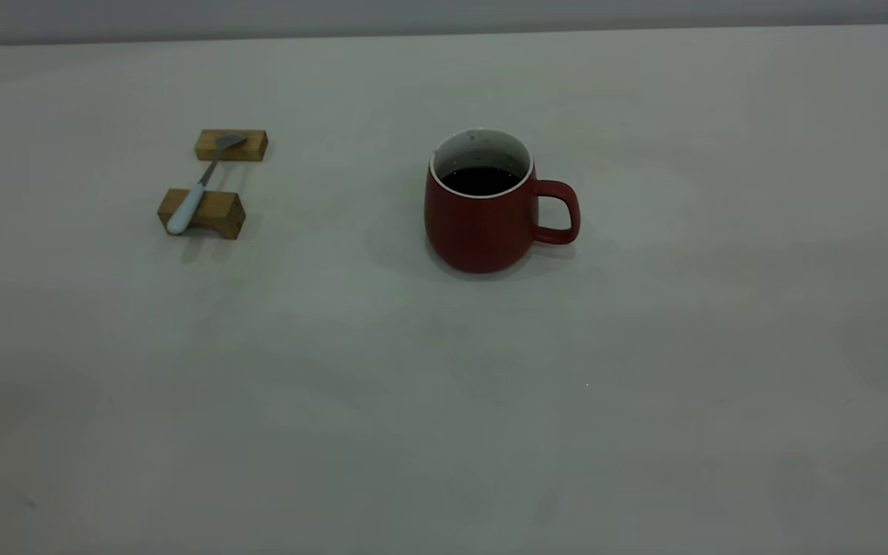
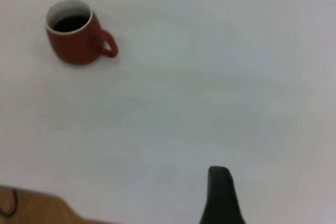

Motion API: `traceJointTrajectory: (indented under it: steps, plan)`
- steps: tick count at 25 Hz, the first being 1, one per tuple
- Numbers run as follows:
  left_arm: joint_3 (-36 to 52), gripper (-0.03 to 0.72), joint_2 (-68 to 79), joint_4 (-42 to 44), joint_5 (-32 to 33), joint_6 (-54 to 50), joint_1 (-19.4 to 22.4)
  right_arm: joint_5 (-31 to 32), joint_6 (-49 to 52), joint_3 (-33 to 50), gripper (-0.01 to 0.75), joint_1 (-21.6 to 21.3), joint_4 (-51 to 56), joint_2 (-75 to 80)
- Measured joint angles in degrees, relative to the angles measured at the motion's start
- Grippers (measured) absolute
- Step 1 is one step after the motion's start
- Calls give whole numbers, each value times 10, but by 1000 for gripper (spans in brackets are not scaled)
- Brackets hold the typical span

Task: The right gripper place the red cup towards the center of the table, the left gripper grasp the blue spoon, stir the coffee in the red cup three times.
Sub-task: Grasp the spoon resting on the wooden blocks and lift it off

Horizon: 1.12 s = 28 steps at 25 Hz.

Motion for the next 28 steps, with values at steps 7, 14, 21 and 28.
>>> traceJointTrajectory:
  steps: [7,14,21,28]
  plan:
    - [0,533,0,0,0,0,0,-24,0,45,591,0,-5,-18]
    - [0,533,0,0,0,0,0,-26,0,46,591,0,-5,-19]
    - [0,533,0,0,0,0,0,-26,0,46,591,0,-5,-19]
    - [0,533,0,0,0,-2,0,-26,1,46,591,0,-5,-19]
